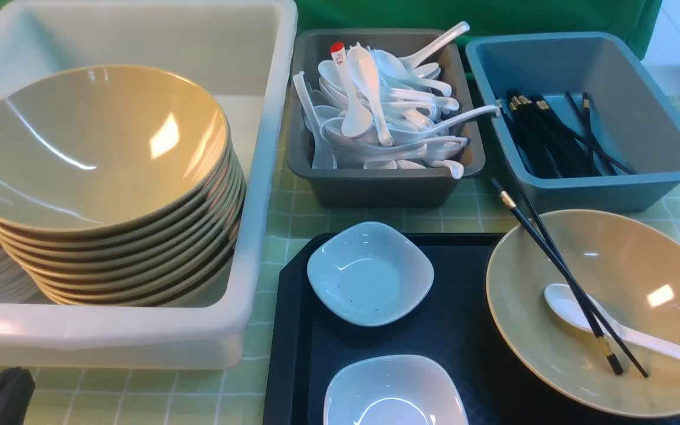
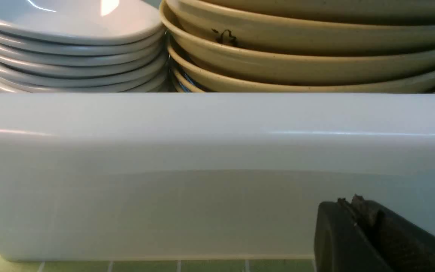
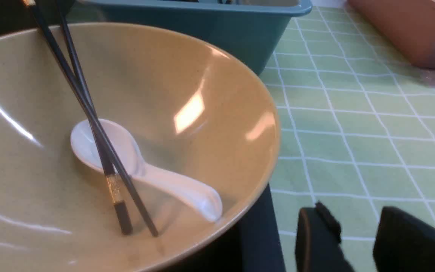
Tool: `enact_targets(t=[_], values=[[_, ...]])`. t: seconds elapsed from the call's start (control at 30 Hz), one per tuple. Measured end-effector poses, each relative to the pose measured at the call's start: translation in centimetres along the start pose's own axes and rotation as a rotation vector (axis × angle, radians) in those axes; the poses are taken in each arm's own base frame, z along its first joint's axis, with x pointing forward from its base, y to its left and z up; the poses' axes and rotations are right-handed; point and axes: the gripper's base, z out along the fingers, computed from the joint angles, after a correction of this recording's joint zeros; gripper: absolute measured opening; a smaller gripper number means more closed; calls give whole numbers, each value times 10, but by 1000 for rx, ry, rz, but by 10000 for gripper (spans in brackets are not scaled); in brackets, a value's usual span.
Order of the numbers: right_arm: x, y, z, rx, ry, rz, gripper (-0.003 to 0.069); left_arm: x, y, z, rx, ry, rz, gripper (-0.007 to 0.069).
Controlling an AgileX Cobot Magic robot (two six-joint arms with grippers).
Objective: On green table put chopsticks spoon bowls plates into blue grey white boxes.
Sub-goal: 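Grasp the chopsticks with the right gripper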
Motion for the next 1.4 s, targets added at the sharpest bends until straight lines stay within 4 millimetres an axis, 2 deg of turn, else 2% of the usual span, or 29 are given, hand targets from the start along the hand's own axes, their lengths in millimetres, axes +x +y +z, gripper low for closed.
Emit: enact_targets(t=[0.33,0.63,0.77,0.93,1.17,1.33,1.4], values=[[0,0,0,0,0,0,236,0,0,0,-2,-4,4,-2],[0,0,0,0,0,0,236,-7,-1,0,8,-74,-46,-2],[0,0,0,0,0,0,236,-14,-2,-1,32,-149,-171,-2],[0,0,0,0,0,-2,236,-19,-1,-2,37,-206,-240,-2],[-3,0,1,5,-50,-35,236,-28,1,-4,58,-305,-471,-2],[-14,0,0,-16,-203,133,236,-36,6,-8,40,-417,-508,-2],[-19,1,-1,-41,-257,274,236,-39,7,-9,34,-456,-518,-2]])
